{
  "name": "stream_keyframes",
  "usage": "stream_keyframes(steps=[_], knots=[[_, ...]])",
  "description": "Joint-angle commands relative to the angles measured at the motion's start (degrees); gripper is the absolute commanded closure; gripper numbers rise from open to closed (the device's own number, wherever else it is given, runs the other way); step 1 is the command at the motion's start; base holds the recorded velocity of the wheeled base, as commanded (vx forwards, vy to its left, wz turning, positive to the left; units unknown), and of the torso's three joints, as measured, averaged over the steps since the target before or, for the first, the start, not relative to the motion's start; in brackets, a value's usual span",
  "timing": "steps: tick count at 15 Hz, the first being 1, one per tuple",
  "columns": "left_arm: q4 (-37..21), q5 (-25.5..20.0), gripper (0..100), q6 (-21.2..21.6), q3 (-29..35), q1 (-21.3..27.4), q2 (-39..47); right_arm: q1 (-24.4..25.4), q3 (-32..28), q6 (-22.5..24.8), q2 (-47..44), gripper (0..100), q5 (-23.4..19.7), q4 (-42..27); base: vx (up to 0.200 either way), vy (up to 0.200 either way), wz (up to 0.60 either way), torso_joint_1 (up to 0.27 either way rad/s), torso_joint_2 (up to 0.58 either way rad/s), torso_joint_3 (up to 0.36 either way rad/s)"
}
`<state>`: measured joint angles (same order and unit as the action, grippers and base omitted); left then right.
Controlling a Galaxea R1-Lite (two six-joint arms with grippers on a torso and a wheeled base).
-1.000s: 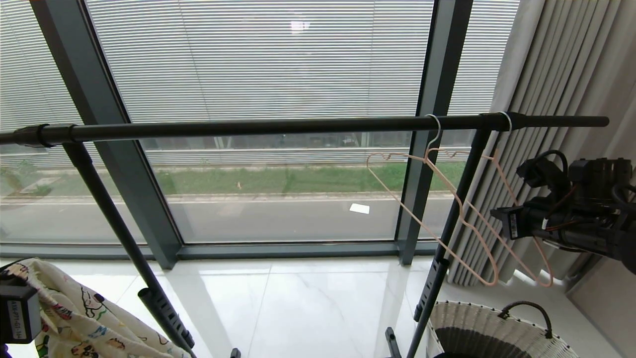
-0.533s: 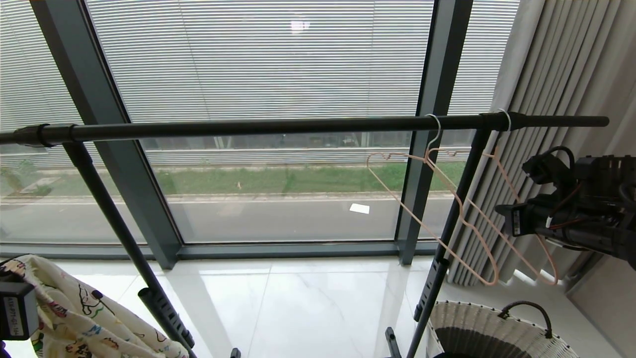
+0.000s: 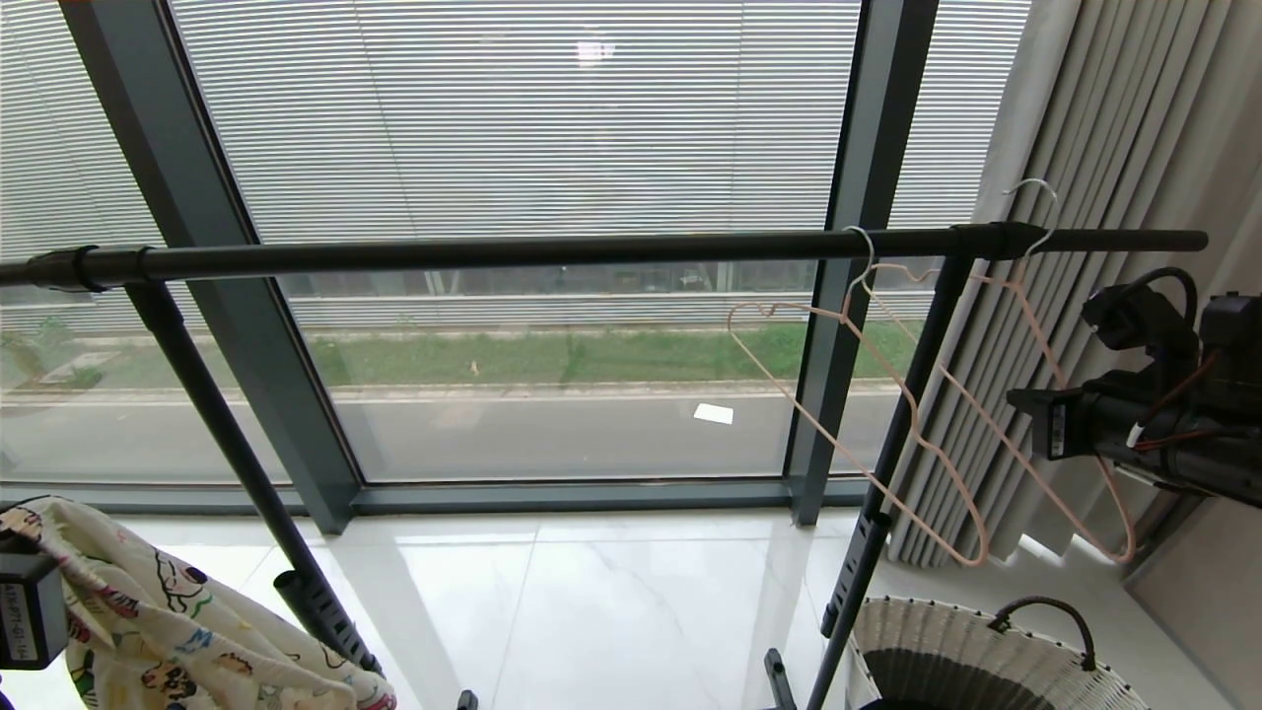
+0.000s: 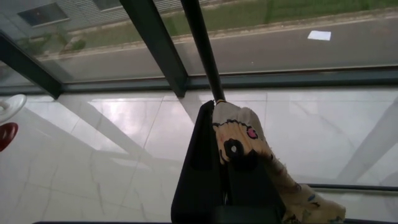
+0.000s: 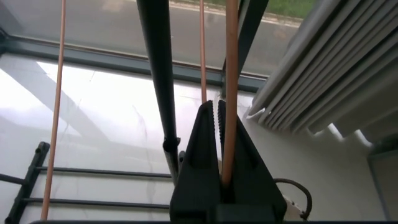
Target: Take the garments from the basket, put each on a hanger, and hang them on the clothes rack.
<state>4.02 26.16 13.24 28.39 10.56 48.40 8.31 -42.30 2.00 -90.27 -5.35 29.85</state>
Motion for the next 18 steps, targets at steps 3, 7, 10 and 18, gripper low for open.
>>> stream_keyframes(steps=[3, 7, 10, 18], knots=[[0.0, 0.0, 100, 0.6, -0.3, 0.0, -2.0, 0.0, 4.2, 0.1, 4.8, 100, 1.4, 3.5, 0.0, 0.0, 0.0, 0.0, 0.0, 0.0], [0.0, 0.0, 100, 2.6, -0.2, 0.0, -1.8, -0.1, 9.2, 0.0, 8.8, 100, 2.7, 3.6, 0.0, 0.0, 0.0, 0.0, 0.0, 0.0], [0.0, 0.0, 100, 2.8, -0.3, -0.1, -1.9, -0.1, 10.6, -1.1, 11.1, 100, 2.8, 3.5, 0.0, 0.0, 0.0, 0.0, 0.0, 0.0], [0.0, 0.0, 100, 2.7, -0.2, -0.1, -2.0, -0.1, 16.1, -1.1, 16.7, 100, 3.7, 3.5, -0.2, 0.0, 0.0, 0.002, 0.0, 0.001]])
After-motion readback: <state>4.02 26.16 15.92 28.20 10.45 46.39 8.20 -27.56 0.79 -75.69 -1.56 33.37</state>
